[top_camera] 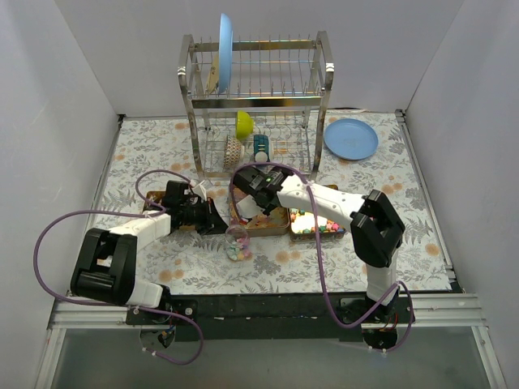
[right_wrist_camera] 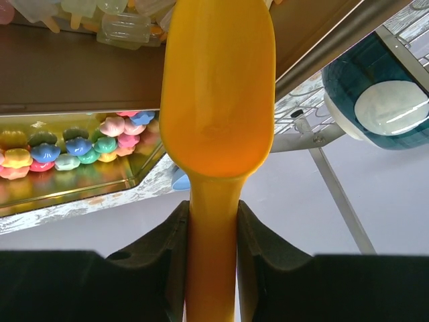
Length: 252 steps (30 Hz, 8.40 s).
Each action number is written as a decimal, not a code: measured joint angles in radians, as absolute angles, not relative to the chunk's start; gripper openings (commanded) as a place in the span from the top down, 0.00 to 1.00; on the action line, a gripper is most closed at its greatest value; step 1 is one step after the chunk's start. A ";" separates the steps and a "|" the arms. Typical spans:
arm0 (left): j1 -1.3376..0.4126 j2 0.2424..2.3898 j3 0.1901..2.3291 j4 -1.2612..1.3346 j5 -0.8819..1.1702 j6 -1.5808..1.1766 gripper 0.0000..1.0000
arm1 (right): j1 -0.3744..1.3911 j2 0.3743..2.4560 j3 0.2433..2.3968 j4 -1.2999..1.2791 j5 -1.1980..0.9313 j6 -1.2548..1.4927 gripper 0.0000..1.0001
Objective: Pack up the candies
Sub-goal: Scoop the fake candies from the storage box, then place the fake candies in the packing bottle, then move the storage box to the center of the board.
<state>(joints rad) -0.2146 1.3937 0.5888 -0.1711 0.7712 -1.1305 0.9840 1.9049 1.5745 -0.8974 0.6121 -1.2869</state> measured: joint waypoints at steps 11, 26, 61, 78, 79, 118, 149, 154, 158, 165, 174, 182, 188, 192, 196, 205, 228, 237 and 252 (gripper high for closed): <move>-0.244 1.488 0.586 -0.133 0.756 -1.130 1.00 | 1.009 1.903 1.587 -0.912 0.578 -1.273 0.99; -0.245 1.548 0.587 -0.104 0.749 -1.124 1.00 | 1.016 1.941 1.690 -1.058 0.474 -1.163 0.99; -0.252 1.667 0.631 -0.053 0.799 -1.135 1.00 | 0.940 2.299 2.084 -1.330 0.400 -0.681 0.99; -0.252 1.650 0.629 -0.056 0.796 -1.126 1.00 | 0.843 2.315 2.080 -1.279 0.123 -0.692 0.99; -0.252 1.645 0.629 -0.059 0.796 -1.123 1.00 | 0.842 2.304 2.063 -1.264 0.110 -0.701 0.99; -0.210 1.425 0.868 -0.609 0.801 -0.704 0.72 | 0.728 1.969 1.555 -0.751 -0.191 -0.645 0.99; 0.031 1.335 0.872 -0.575 0.767 -0.680 0.25 | 0.732 1.464 1.451 -0.987 -0.262 -0.998 0.99; 0.076 1.285 0.846 -0.560 0.743 -0.691 0.25 | 0.805 1.472 1.484 -1.070 -0.174 -1.057 0.99; 0.095 1.240 0.816 -0.551 0.741 -0.701 0.24 | 0.852 1.514 1.541 -1.114 -0.115 -1.074 0.99; 0.117 1.187 0.779 -0.511 0.741 -0.730 0.24 | 0.935 1.649 1.659 -1.180 0.008 -1.078 0.99; 0.143 1.180 0.758 -0.456 0.727 -0.766 0.24 | 0.998 1.735 1.763 -1.240 0.140 -1.100 0.99; 0.149 1.166 0.748 -0.416 0.711 -0.783 0.25 | 1.091 1.750 1.799 -1.274 0.286 -1.145 0.99; 0.149 1.172 0.743 -0.402 0.677 -0.793 0.32 | 1.144 1.750 1.799 -1.282 0.381 -1.158 0.99; 0.149 1.216 0.743 -0.382 0.647 -0.805 0.38 | 1.169 1.750 1.799 -1.282 0.427 -1.161 0.99; 0.149 1.269 0.743 -0.379 0.627 -0.809 0.48 | 1.185 1.750 1.800 -1.283 0.462 -1.160 0.99; 0.125 1.367 0.746 -0.379 0.604 -0.791 0.56 | 1.196 1.750 1.834 -1.283 0.496 -1.145 0.99; -0.150 1.597 0.843 -0.386 0.644 -0.714 0.74 | 0.954 1.542 1.755 -1.151 0.490 -0.904 0.99; -0.233 1.686 0.935 -0.387 0.669 -0.709 0.70 | 0.902 1.548 1.766 -1.150 0.442 -0.868 0.99; -0.506 1.857 1.123 -0.389 0.694 -0.715 0.53 | 0.805 1.556 1.767 -1.150 0.416 -0.859 0.99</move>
<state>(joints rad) -0.5064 1.8572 1.1233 -0.3893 0.6937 -0.7155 0.8051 1.5562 1.7668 -1.1503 0.4160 -0.8585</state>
